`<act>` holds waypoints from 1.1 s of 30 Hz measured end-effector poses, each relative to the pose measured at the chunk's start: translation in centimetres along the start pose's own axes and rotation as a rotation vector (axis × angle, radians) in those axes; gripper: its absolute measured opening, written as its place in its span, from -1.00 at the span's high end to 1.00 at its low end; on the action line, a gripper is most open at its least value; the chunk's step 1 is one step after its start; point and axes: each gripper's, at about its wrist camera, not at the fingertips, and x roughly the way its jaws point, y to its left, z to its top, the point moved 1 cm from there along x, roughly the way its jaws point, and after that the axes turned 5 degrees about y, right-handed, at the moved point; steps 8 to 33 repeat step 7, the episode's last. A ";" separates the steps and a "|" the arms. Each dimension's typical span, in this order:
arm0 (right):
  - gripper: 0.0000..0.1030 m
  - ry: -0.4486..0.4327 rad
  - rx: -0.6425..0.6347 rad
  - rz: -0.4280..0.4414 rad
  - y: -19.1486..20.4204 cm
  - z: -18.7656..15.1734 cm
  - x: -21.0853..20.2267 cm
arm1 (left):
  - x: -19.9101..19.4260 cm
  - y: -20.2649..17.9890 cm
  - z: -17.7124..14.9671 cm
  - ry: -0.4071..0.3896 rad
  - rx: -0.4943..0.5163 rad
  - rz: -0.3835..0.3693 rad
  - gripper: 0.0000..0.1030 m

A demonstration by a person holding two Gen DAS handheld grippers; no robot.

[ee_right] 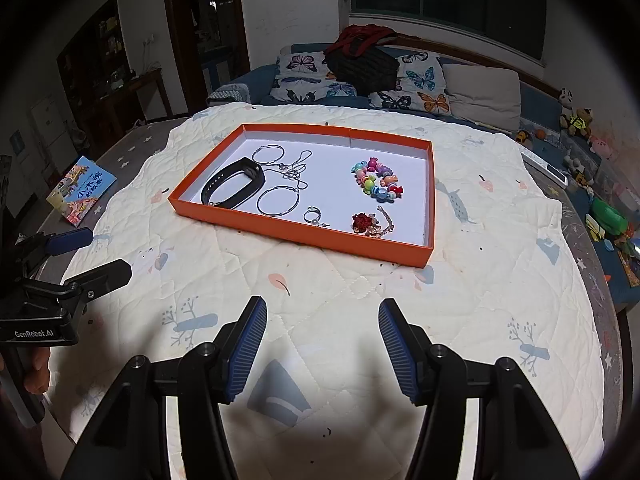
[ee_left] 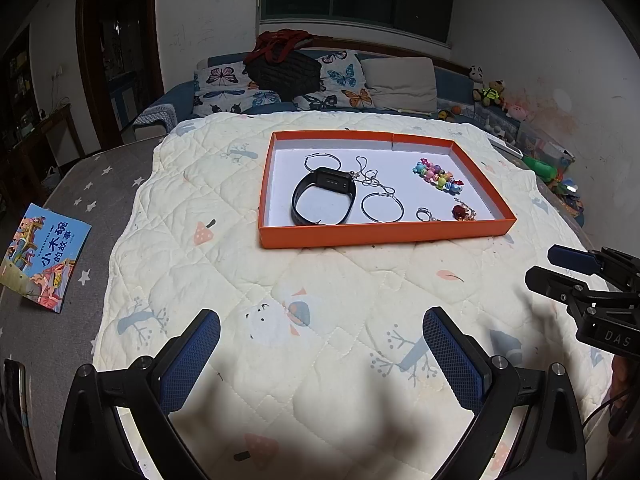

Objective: Organize jewelry

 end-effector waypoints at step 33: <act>-0.24 -0.002 -0.007 -0.001 0.2 0.0 -0.1 | 0.4 0.2 -0.1 0.017 -0.006 0.004 -1.00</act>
